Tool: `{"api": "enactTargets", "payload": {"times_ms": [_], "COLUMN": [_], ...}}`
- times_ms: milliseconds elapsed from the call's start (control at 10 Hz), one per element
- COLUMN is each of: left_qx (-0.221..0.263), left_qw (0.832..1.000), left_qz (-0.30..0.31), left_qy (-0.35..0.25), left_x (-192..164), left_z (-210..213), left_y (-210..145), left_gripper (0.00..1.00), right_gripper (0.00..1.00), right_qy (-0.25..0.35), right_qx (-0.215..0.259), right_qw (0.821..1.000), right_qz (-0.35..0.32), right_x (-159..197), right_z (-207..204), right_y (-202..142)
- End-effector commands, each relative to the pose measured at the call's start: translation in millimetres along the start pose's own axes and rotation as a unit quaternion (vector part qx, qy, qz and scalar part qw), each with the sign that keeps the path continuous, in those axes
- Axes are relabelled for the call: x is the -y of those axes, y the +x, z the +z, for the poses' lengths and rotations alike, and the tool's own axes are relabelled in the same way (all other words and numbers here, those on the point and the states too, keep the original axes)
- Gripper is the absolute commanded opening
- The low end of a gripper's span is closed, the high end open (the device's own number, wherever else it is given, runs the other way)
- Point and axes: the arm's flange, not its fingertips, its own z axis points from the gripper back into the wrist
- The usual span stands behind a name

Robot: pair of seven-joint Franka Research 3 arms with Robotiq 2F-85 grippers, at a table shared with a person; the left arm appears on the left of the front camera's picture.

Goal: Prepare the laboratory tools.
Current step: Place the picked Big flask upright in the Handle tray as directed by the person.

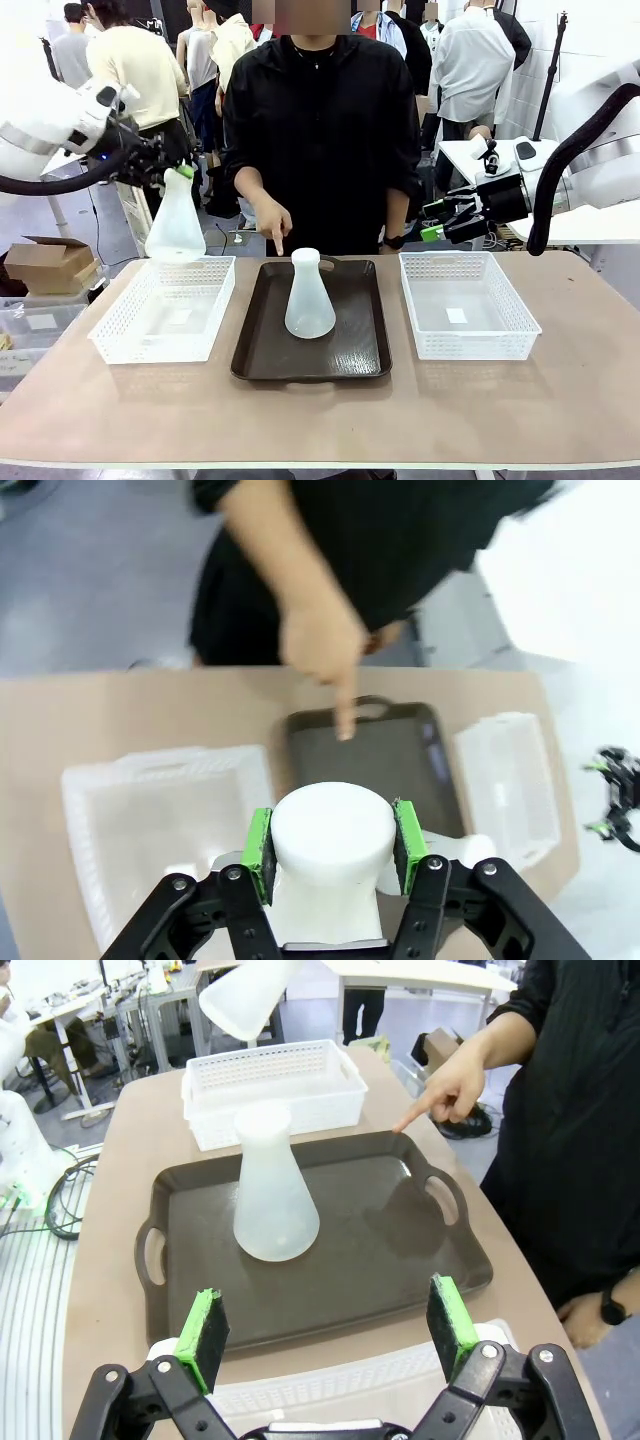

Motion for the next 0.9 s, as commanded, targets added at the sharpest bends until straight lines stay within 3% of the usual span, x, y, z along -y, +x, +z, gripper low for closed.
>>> {"api": "enactTargets", "payload": {"times_ms": [0, 100, 200, 300, 600, 700, 800], "left_qx": [-0.001, 0.003, -0.009, 0.016, 0.016, 0.009, 0.032], "left_qw": [0.992, 0.982, 0.981, 0.992, 0.992, 0.989, 0.975], "left_qz": [-0.072, -0.126, -0.144, -0.086, -0.086, -0.103, -0.156], "left_qy": [-0.108, -0.144, -0.131, -0.09, -0.09, -0.103, -0.156], "left_x": [-11, -5, -5, 14, 14, 9, 14], "left_z": [14, 24, 23, 20, 20, 21, 19], "left_y": [-25, -31, -37, -11, -11, -20, -28], "left_gripper": [0.0, 0.0, 0.0, 0.0, 0.0, 0.0, 0.0], "right_gripper": [1.0, 1.0, 1.0, 1.0, 1.0, 1.0, 1.0], "right_qy": [0.001, 0.001, 0.001, 0.001, 0.001, 0.001, 0.001], "right_qx": [-0.002, -0.002, -0.002, -0.002, -0.002, -0.002, -0.002], "right_qw": [1.0, 1.0, 1.0, 1.0, 1.0, 1.0, 1.0], "right_qz": [0.001, 0.001, 0.001, 0.001, 0.001, 0.001, 0.001], "right_x": [-1, -1, -1, -1, -1, -1, -1], "right_z": [0, 0, 0, 0, 0, 0, 0], "right_y": [0, 0, 0, 0, 0, 0, 0]}}
